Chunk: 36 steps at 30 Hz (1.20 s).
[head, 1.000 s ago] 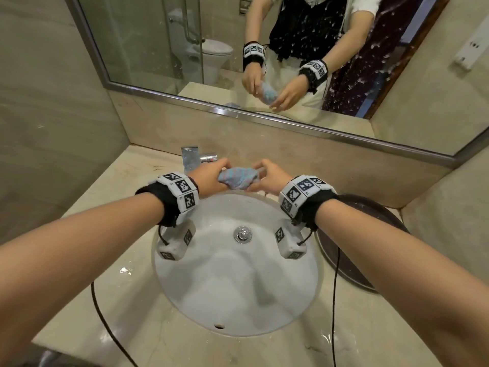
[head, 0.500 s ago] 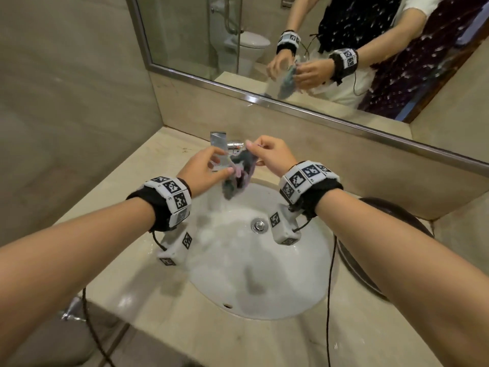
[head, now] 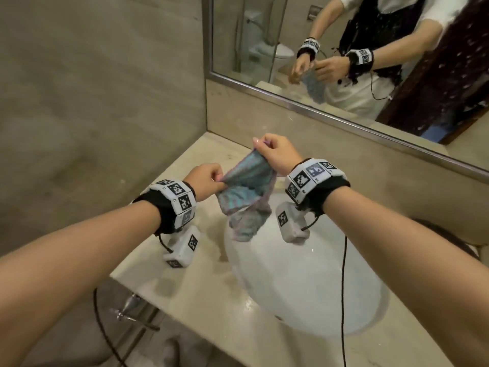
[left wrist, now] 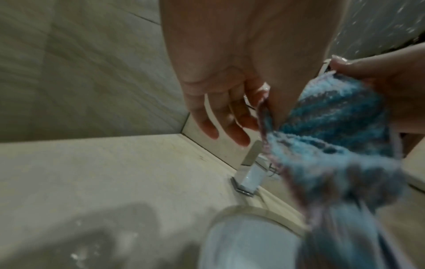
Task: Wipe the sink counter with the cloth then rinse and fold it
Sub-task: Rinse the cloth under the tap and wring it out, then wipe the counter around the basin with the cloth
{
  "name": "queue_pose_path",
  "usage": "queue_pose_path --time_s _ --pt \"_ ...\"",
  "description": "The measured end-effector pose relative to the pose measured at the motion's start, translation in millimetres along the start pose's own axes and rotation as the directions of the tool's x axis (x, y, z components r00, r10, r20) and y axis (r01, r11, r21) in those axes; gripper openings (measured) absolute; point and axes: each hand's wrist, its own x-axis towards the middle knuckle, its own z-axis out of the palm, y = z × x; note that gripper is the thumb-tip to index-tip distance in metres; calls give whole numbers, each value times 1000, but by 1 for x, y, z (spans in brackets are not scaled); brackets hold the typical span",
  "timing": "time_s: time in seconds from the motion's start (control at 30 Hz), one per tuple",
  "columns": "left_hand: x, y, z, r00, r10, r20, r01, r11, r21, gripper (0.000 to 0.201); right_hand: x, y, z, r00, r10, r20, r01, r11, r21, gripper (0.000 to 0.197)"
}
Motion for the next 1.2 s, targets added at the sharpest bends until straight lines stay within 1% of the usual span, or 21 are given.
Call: queue_pose_path --time_s 0.07,0.13,0.17,0.2,0.23,0.27,0.3,0.37,0.43,0.5,0.57,0.63,0.67,0.73,0.77,0.83,0.93,1.03,1.13,1.2 --pt "5 -25 -20 1000 -17 -8 17 1000 18 40 6 -1 16 999 17 41 -15 998 -63 31" --pt "12 -45 -39 997 -49 -59 51 998 43 33 12 -5 32 999 31 42 -26 994 -105 33" --pt "17 -51 -47 994 -54 -96 60 996 64 25 15 -8 39 999 35 20 -32 993 -111 38" --pt "21 -55 -54 992 -55 -116 65 994 84 11 19 -13 45 999 34 -22 -36 993 -111 42" --pt "25 -58 -60 991 -44 -125 56 993 100 4 23 -19 50 997 35 -75 -43 994 -105 45" --pt "30 -59 -65 992 -35 -124 51 991 127 14 27 -26 53 990 40 -133 -52 995 -89 46" --pt "36 -59 -70 994 -20 -108 37 987 155 19 32 -32 54 981 52 -185 -67 995 -76 46" --pt "46 -56 -83 994 17 -107 5 981 195 24 40 -42 51 962 69 -263 -90 994 -69 46" --pt "56 -51 -102 989 67 -131 -35 972 231 26 48 -46 46 949 61 -310 -88 993 -73 45" --pt "59 -47 -122 976 129 -174 -76 956 283 26 53 -51 43 943 23 -331 -43 998 -52 44" --pt "56 -45 -137 949 199 -244 -114 939 323 25 54 -57 41 938 -5 -347 9 1000 12 42" --pt "46 -43 -145 920 257 -296 -126 909 396 25 49 -59 41 933 -17 -359 46 996 70 37" --pt "39 -44 -146 914 274 -300 -127 894 429 25 45 -57 44 936 -20 -352 53 995 85 34" --pt "23 -54 -140 926 269 -266 -127 883 452 25 32 -50 54 955 -21 -297 50 995 89 33" --pt "13 -63 -134 935 255 -245 -122 883 454 25 23 -43 60 969 -14 -248 37 995 88 34" --pt "-10 -85 -116 955 216 -204 -100 880 463 25 2 -26 75 992 16 -128 -1 993 114 35" --pt "-50 -118 -87 983 141 -121 -66 874 481 25 -33 0 103 997 62 43 -66 990 123 27" --pt "-88 -139 -63 998 61 -22 -43 871 490 28 -66 23 126 976 125 179 -153 976 154 31" --pt "-116 -154 -47 997 -6 80 -33 877 479 30 -92 39 143 921 225 319 -271 957 105 30" --pt "-125 -161 -43 992 -39 124 -22 890 455 30 -103 41 148 890 263 372 -321 941 103 30"
